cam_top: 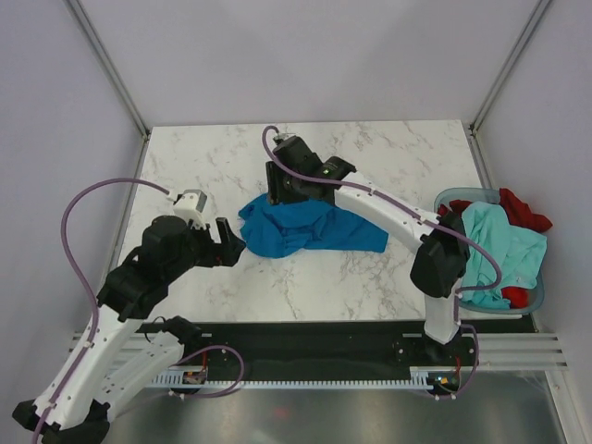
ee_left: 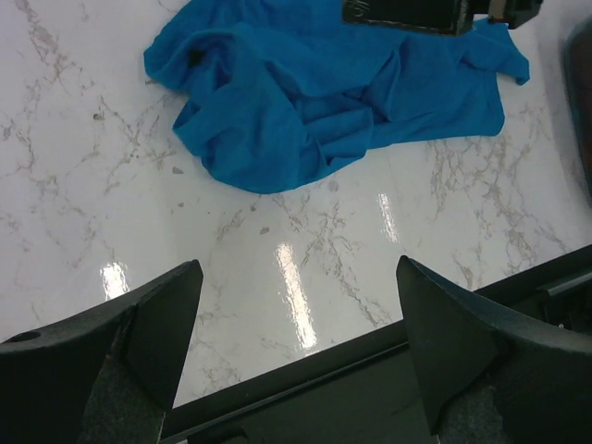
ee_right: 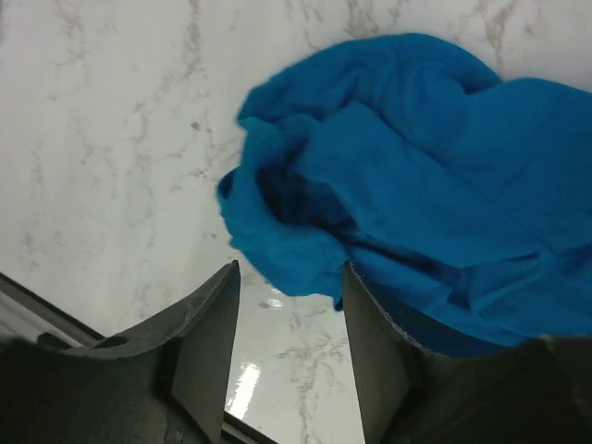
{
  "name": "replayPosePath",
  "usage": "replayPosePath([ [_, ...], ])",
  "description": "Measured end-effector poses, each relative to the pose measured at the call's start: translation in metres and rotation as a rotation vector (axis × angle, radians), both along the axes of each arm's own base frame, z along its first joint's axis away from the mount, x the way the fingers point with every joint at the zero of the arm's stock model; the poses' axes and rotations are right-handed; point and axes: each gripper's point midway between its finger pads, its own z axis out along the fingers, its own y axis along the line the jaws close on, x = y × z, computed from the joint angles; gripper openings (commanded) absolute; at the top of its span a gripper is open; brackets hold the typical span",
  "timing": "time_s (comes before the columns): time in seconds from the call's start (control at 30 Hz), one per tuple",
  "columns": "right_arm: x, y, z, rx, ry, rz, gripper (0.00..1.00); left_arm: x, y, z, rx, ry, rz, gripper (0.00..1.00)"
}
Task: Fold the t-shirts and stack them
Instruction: Move the tshirt to the center of the board, then flatten the tshirt out
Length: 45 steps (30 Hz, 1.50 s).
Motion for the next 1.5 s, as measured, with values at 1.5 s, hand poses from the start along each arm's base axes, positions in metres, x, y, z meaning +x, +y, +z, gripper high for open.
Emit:
replayPosePath([
  [1.5,-0.011,-0.321,-0.129,-0.195,0.293,-0.754,0.52,0.161,-0.106,-0.065,0.106,0.280,-0.048,0.78],
])
